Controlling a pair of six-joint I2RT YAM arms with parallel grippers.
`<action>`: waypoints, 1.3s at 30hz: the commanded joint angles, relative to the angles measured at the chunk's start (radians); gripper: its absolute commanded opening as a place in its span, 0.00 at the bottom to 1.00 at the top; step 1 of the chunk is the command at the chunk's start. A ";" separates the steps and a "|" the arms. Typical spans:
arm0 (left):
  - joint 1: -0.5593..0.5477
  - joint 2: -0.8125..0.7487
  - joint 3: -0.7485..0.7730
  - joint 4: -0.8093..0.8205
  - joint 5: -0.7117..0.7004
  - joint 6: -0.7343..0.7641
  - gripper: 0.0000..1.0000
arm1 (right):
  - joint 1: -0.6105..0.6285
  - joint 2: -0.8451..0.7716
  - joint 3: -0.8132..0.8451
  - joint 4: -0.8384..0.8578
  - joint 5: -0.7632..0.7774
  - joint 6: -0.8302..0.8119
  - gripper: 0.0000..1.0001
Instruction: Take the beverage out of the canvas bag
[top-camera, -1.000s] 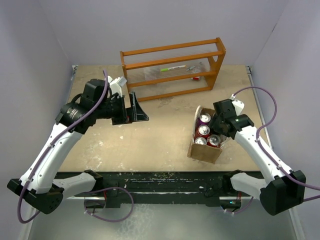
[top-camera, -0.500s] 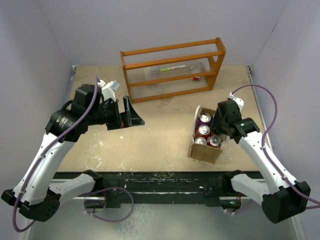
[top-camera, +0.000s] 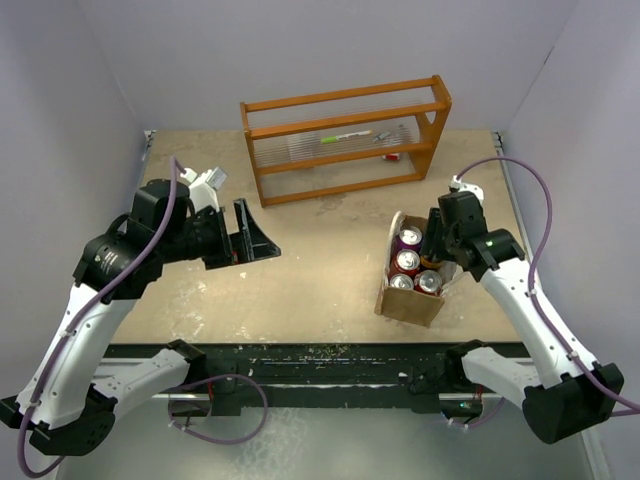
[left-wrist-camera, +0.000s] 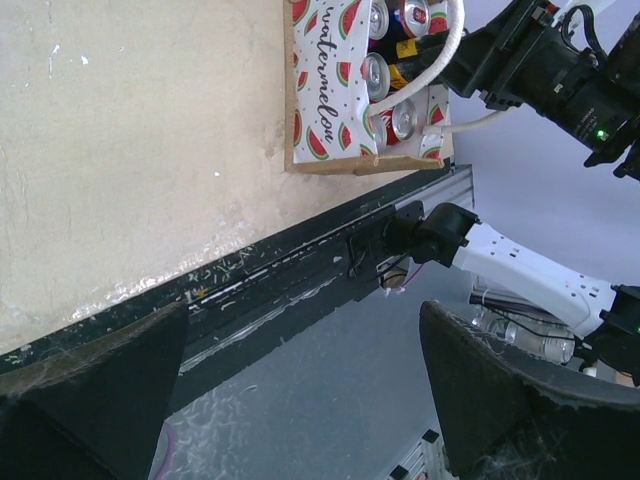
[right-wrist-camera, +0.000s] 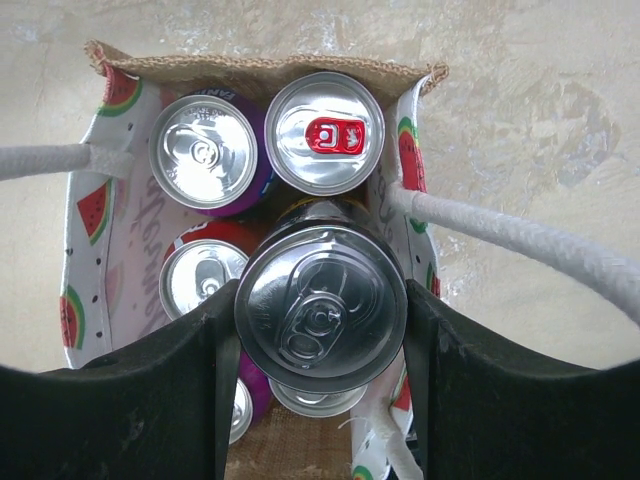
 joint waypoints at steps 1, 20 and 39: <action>0.004 -0.018 -0.010 0.006 -0.010 -0.022 0.99 | -0.003 -0.014 0.097 0.049 -0.021 -0.042 0.07; 0.004 -0.006 -0.032 0.012 -0.008 -0.006 0.99 | -0.003 0.000 0.328 -0.144 -0.110 -0.025 0.01; 0.003 0.014 -0.040 0.014 -0.013 0.006 0.99 | -0.003 0.008 0.554 -0.196 -0.170 -0.167 0.00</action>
